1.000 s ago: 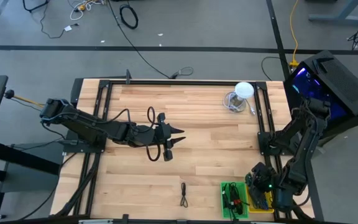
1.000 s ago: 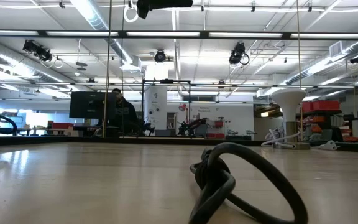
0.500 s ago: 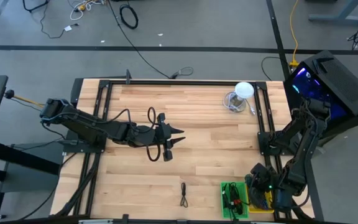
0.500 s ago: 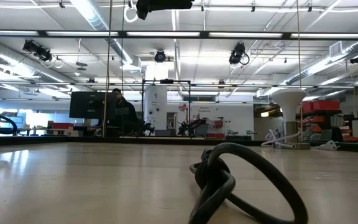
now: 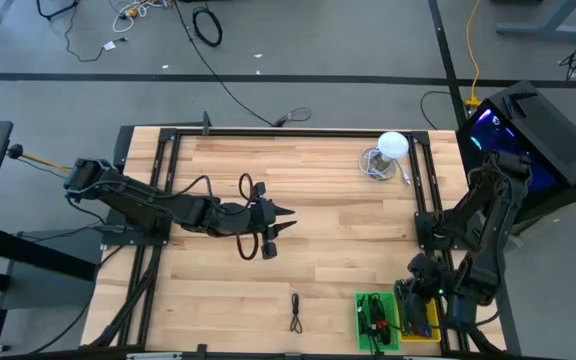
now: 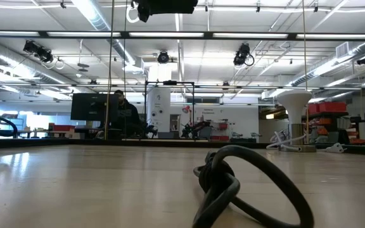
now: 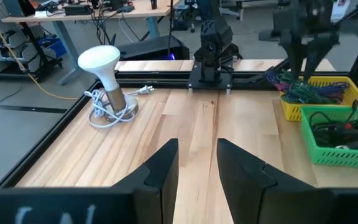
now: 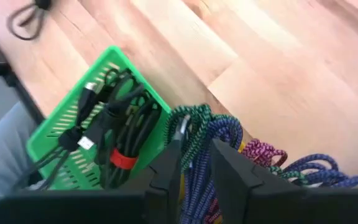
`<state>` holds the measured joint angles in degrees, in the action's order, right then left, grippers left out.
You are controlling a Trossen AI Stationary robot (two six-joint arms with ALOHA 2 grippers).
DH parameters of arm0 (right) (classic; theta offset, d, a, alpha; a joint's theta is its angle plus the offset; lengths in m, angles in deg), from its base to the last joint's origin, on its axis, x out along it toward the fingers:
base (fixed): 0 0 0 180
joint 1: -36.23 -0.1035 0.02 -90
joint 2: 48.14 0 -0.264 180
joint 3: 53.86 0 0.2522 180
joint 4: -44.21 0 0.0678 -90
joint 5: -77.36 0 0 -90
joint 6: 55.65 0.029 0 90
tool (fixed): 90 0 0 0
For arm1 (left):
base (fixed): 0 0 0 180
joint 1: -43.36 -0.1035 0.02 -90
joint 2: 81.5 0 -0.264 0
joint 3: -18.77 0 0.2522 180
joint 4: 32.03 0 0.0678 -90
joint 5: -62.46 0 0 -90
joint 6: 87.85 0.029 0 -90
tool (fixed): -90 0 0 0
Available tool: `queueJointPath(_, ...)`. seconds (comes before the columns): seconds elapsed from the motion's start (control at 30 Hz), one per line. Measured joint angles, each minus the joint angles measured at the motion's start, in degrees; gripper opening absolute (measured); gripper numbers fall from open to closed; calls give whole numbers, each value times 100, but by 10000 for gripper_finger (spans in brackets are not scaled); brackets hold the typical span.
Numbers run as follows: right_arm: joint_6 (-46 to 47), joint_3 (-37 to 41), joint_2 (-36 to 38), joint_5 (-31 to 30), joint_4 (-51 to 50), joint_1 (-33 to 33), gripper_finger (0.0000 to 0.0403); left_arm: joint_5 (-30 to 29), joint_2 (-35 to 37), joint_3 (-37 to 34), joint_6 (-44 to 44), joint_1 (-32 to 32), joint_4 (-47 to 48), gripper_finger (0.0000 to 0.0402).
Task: Pick & Place USB Port
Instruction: Put the green and black charger cable into the yellow basket, then put the black charger cable into the green basket
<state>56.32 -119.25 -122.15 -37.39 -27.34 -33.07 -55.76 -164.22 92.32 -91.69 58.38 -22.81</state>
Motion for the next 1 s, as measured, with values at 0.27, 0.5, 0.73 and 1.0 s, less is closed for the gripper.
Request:
queueJointPath(0.27, -310, 2, 687, -714, -184, -47, 88, 611, 0, 0, -22, 4, 436, 115)
queueJointPath(0.5, -1448, 2, 1063, -2408, 119, 189, 88, 1946, -249, 0, -777, 405, 1093, 115)
queueJointPath(0.73, -2793, 2, 1094, -2771, 463, 697, 88, 1995, -1180, 0, -1472, 1089, 999, 115)
queueJointPath(1.0, -3462, 2, 1092, -2881, 692, 1115, 88, 2014, -2359, 892, -696, 1596, 1283, 115)
